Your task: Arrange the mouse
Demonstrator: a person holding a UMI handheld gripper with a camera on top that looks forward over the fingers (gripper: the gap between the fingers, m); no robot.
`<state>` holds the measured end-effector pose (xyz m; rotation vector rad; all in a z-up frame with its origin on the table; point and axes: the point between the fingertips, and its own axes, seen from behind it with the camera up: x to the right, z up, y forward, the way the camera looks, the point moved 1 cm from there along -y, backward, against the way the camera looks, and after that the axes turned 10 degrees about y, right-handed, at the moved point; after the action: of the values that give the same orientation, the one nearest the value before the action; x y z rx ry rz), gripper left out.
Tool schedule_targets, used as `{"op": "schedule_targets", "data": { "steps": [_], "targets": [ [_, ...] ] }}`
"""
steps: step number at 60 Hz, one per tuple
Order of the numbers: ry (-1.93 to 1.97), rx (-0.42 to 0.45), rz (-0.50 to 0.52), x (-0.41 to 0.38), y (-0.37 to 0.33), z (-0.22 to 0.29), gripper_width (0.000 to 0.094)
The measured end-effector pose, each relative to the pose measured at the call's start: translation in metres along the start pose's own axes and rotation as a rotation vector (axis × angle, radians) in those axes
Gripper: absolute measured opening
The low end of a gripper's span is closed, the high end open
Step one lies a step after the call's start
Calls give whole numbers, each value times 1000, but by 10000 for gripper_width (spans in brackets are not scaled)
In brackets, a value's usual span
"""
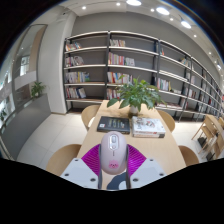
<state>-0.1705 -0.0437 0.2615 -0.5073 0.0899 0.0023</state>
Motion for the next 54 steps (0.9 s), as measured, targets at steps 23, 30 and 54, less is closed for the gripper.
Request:
{"op": "schedule_targets", "data": {
  "steps": [23, 30, 54],
  "targets": [
    [21, -295, -82, 135, 76, -147, 316],
    [64, -376, -70, 137, 90, -203, 317],
    [90, -422, -82, 137, 97, -243, 520]
  ]
}}
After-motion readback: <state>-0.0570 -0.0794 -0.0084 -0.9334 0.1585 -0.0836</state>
